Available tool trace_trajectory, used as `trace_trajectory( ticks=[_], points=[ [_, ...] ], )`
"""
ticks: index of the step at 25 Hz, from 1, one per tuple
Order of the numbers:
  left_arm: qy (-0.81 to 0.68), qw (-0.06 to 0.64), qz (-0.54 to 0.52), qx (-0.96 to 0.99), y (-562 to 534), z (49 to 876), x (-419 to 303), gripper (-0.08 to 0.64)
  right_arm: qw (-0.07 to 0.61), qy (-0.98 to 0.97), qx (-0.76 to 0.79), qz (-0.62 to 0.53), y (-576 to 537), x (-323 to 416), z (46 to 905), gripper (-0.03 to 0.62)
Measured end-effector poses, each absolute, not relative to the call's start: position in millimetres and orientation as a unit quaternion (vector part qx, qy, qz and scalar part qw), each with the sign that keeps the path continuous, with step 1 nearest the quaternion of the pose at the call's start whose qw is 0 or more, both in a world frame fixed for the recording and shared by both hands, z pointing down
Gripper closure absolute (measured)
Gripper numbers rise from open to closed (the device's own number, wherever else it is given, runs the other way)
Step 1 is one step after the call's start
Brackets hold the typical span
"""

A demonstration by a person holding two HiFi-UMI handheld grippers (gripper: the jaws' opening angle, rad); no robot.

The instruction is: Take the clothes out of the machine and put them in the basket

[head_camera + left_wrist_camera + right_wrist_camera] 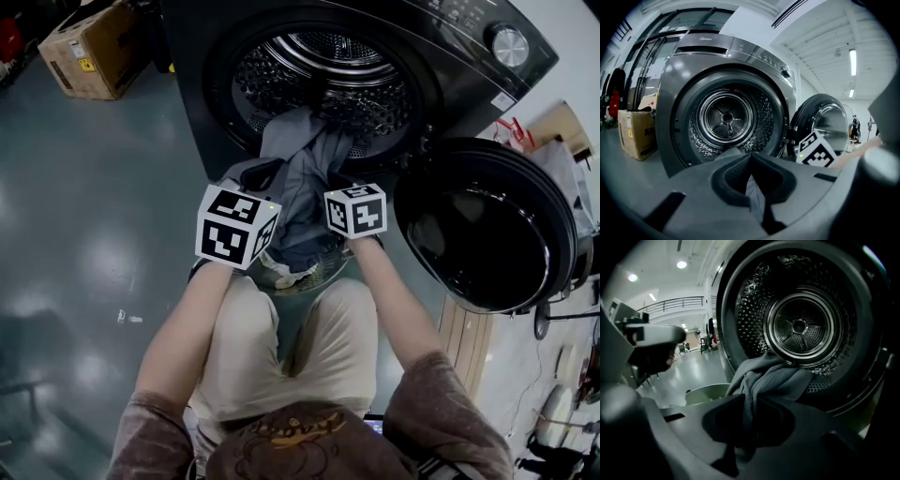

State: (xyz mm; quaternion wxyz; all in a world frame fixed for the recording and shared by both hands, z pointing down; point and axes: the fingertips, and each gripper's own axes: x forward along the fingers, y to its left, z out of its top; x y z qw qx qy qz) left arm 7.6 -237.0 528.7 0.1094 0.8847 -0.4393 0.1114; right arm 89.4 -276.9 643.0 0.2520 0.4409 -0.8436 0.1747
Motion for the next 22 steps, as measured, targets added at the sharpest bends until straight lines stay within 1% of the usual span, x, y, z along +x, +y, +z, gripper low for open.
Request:
trace_trajectory(
  ticks=[6, 10, 13, 15, 18, 21, 22],
  points=[
    [-0.439, 0.111, 0.111, 0.885, -239.8, 530.2, 12.8, 0.554, 0.268, -0.875, 0.362, 0.176, -198.9, 73.4, 634.0, 0.54],
    [-0.44, 0.112, 0.11, 0.884, -240.0, 529.9, 16.1, 0.554, 0.29, -0.884, 0.304, 0.206, -150.9, 59.0, 650.9, 0.537],
    [-0.442, 0.113, 0.109, 0.883, -240.0, 529.0, 16.3, 0.554, 0.305, -0.887, 0.279, 0.208, -129.5, 50.7, 665.5, 0.532],
    [-0.442, 0.113, 0.109, 0.883, -239.6, 528.7, 17.2, 0.554, 0.31, -0.882, 0.297, 0.196, -131.9, 53.4, 669.7, 0.508],
    [-0.442, 0.112, 0.109, 0.883, -238.4, 528.3, 16.5, 0.554, 0.303, -0.873, 0.334, 0.183, -147.7, 61.3, 666.9, 0.404],
    [-0.443, 0.116, 0.104, 0.883, -237.3, 528.2, 11.4, 0.554, 0.289, -0.865, 0.37, 0.176, -163.7, 72.3, 657.3, 0.364],
    [-0.442, 0.121, 0.1, 0.883, -237.3, 528.1, 9.0, 0.554, 0.28, -0.864, 0.382, 0.173, -169.2, 76.1, 652.3, 0.364]
  ],
)
